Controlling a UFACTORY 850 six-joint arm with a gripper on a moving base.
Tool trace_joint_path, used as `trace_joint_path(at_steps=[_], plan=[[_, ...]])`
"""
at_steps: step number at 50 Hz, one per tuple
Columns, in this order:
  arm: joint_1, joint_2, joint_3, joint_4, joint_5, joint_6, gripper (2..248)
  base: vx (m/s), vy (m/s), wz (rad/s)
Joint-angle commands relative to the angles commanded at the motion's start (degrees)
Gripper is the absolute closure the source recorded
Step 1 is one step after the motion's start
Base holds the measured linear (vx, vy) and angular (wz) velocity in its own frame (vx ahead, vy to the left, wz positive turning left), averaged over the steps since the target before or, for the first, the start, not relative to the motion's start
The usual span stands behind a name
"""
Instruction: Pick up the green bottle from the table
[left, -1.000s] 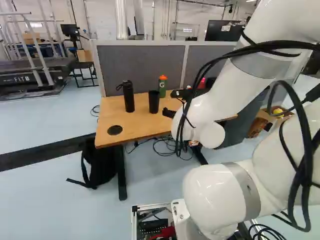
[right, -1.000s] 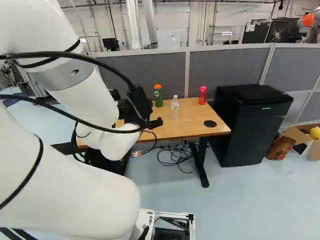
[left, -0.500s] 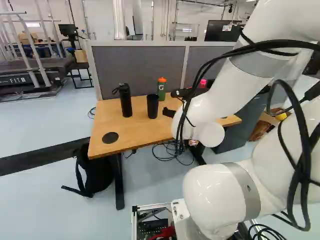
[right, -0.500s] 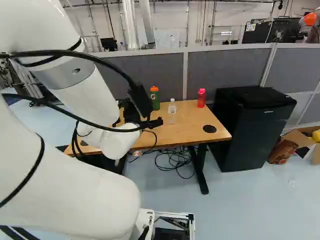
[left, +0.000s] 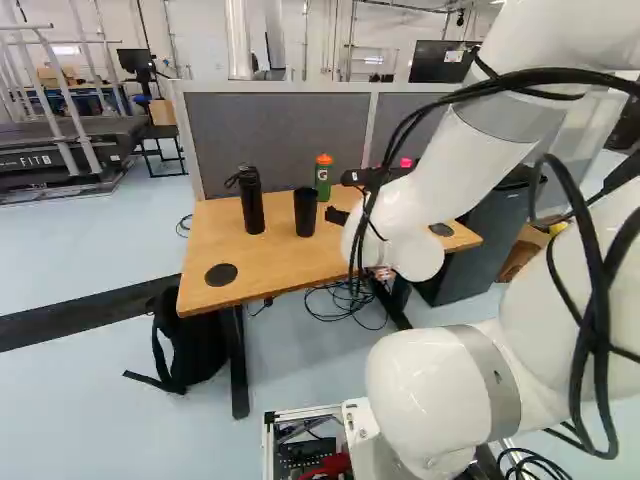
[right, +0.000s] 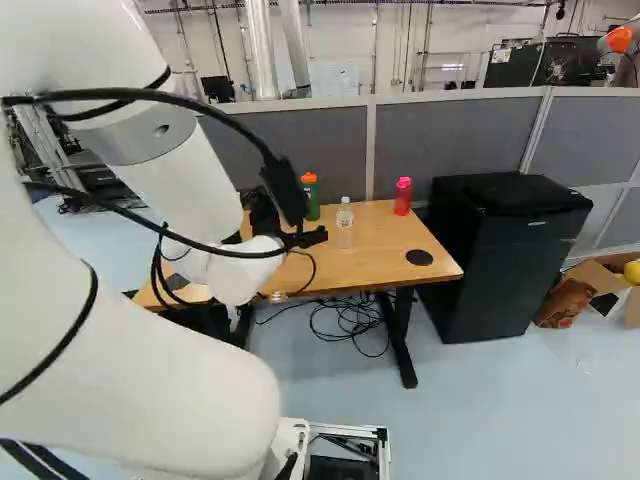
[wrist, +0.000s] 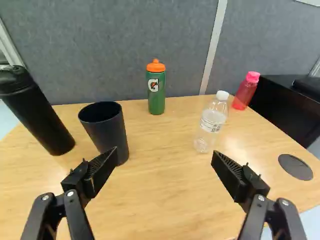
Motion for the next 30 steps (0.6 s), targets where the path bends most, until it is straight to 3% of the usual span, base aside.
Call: trace_joint_path(at_steps=[30], plan=[[0.05,-5.31,-9.14,0.00,0.00,0.00,3,0.000,0.000,0.000]])
